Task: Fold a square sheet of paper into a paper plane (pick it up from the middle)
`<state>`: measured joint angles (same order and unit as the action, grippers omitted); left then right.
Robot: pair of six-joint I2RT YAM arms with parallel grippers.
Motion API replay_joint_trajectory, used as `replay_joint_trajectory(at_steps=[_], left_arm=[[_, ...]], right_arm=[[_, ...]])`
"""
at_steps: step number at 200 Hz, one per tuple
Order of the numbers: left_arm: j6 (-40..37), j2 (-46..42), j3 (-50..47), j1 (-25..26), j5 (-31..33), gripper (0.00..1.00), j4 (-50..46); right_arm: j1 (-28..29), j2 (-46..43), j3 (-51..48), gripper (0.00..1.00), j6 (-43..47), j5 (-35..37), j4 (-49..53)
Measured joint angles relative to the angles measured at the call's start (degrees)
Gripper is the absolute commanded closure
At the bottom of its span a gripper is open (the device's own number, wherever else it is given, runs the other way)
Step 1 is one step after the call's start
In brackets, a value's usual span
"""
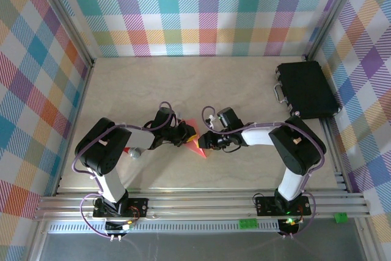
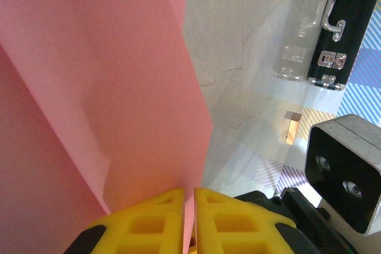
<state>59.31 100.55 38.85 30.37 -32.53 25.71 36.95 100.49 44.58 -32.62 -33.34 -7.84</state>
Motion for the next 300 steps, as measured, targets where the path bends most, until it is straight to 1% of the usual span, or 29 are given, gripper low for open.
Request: replay_joint_trajectory(at_steps=[59,111,145,167,196,235,300], left_arm=[[0.0,0.0,0.0,0.3,0.0,0.87,0.0],[0.0,0.0,0.0,0.6,0.0,0.87,0.0],[0.0,0.0,0.0,0.6,0.0,0.87,-0.1],[-0.1,0.0,0.2,0.6,0.3,0.85,-0.2],[-0.6,-1.8,0.4,0.6,1.1,0.82,-1.6],[-1.7,-4.9,0.4,0.2,2.2,0.81,-2.0],[-1.6,-4.1,0.1,0.2,1.5,0.81,-0.1]], right_arm=[[0.7,1.9,1.6,0.73,-1.4,2.9,1.6],[0.7,2.2,1.6,0.84,-2.6,4.4,2.1],[0.6,2.2,1.6,0.89,-2.6,4.4,2.4],[0.5,2.2,1.6,0.91,-2.6,3.9,2.3],[-0.5,2.2,0.8,0.93,-3.0,1.5,0.2],[-3.0,2.6,-1.5,0.96,-4.3,-3.4,-3.5],[-5.1,4.6,-1.9,0.97,-7.3,-10.6,-8.1]])
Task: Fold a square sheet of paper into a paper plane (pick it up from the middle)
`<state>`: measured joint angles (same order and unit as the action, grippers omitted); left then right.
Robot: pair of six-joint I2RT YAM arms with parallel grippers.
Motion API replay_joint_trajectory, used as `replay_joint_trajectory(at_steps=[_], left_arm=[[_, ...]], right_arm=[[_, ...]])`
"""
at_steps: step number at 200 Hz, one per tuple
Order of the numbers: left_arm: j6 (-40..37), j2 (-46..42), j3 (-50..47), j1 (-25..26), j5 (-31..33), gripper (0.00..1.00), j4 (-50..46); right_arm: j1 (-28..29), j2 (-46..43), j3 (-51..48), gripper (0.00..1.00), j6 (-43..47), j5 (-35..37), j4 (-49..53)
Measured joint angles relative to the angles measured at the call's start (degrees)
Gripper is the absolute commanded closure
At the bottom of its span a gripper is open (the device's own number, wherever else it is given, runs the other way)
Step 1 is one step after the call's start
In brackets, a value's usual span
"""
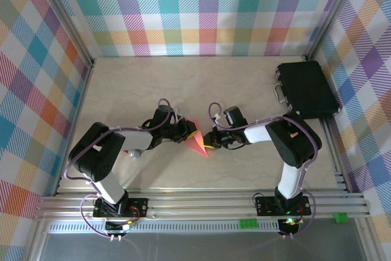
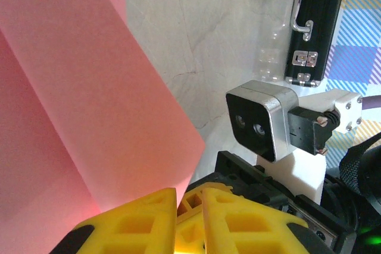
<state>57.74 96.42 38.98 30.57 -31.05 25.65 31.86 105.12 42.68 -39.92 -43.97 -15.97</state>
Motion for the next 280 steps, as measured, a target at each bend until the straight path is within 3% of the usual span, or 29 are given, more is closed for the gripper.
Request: replay_joint_trajectory(at_steps=[68,122,204,280], left_arm=[[0.1,4.5,0.4,0.1,-1.4,0.86,0.9],[-0.1,5.5,1.2,0.1,-0.6,0.88,-1.3],[-0.1,5.5,1.5,0.1,0.6,0.89,-3.1],[-0.1,5.5,1.8,0.1,0.7,0.89,-3.1]], right_arm=[[-0.4,2.0,0.0,0.96,-0.5,-1.8,-0.9],[-0.5,1.4,0.0,0.75,0.4,-1.6,0.7],[-0.2,-2.3,0.1,0.69,7.3,0.3,9.9],[4.8,-5.0,3.7,0.69,13.5,11.3,19.1]])
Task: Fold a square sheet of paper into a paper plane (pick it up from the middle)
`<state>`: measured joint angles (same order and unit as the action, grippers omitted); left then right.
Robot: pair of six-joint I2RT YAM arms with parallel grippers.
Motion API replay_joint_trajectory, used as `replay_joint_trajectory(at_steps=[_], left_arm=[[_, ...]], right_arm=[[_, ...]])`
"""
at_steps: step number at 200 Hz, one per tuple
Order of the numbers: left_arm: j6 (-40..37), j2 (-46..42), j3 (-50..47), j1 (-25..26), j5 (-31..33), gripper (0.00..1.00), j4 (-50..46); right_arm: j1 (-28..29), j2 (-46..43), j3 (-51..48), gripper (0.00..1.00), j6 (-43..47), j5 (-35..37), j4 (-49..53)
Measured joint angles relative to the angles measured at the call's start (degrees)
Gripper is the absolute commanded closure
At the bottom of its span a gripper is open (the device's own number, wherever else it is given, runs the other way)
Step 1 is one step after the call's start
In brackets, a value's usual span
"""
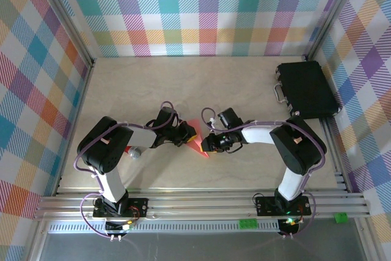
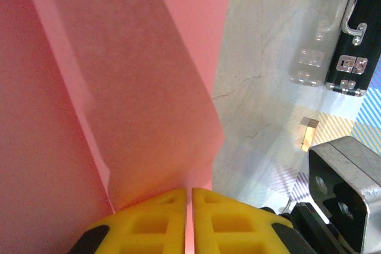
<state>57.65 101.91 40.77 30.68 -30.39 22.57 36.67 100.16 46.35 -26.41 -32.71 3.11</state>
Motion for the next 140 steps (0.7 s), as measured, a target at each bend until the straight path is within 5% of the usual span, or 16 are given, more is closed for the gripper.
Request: replay_joint_trajectory(at_steps=[140], left_arm=[[0.0,0.0,0.0,0.0,0.0,0.89,0.0]], right_arm=[[3.7,-0.9,2.9,0.76,0.8,11.4,3.1]])
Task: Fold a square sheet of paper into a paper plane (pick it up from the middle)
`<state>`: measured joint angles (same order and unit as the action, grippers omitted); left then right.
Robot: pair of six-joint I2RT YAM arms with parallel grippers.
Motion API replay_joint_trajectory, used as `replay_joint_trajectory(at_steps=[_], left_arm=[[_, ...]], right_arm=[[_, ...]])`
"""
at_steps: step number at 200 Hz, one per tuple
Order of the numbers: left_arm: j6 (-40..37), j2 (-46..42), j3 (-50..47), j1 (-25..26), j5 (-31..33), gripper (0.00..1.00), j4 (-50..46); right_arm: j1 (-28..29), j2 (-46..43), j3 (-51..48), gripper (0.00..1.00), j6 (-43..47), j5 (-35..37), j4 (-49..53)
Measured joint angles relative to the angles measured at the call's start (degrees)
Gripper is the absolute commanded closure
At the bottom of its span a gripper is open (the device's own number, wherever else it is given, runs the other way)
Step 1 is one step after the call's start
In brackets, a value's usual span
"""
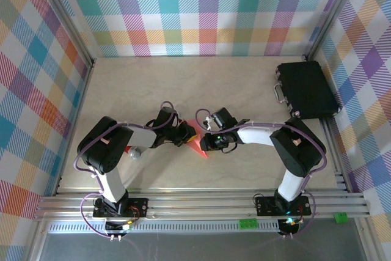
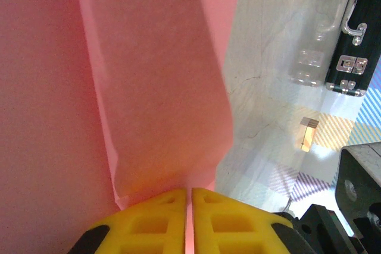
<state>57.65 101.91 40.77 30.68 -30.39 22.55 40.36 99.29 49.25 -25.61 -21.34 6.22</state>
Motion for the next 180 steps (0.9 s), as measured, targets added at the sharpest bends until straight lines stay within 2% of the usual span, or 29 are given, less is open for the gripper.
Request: replay_joint_trajectory(at_steps=[105,180], left_arm=[[0.0,0.0,0.0,0.0,0.0,0.89,0.0],[0.0,0.0,0.0,0.0,0.0,0.89,-0.1]], right_arm=[[1.4,0.7,1.6,0.73,-0.1,1.5,0.6],[1.4,1.4,1.5,0.86,-0.9,2.8,0.9]])
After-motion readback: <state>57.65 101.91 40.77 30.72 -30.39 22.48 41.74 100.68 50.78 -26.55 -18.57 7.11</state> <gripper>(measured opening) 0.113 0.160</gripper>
